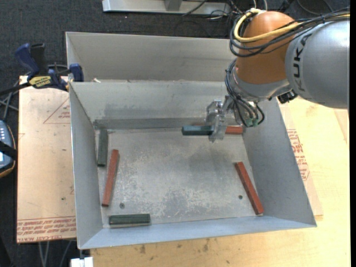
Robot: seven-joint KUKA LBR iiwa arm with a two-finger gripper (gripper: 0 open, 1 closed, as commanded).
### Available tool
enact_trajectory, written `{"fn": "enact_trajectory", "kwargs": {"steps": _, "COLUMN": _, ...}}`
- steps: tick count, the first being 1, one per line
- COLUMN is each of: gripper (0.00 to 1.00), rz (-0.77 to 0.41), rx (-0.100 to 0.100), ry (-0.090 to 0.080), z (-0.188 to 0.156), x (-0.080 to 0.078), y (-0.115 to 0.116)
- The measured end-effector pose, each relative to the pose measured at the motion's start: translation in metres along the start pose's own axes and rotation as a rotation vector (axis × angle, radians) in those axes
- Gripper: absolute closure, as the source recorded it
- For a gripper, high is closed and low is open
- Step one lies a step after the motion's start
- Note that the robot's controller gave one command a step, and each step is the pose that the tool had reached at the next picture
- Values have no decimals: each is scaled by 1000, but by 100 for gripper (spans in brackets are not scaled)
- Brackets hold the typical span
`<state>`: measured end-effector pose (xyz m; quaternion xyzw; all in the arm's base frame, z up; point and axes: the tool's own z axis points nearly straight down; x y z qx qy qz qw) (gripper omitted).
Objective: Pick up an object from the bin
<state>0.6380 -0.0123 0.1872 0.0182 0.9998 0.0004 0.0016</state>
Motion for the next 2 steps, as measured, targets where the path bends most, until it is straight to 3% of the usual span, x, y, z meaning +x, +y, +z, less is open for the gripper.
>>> {"fn": "enact_trajectory", "kwargs": {"steps": 1, "gripper": 100, "rz": 0, "rx": 0, "ry": 0, "z": 0, "x": 0, "y": 0}}
{"fn": "enact_trajectory", "kwargs": {"steps": 2, "gripper": 100, "rz": 8, "rx": 0, "ry": -1, "z": -56, "x": -1, "y": -25}}
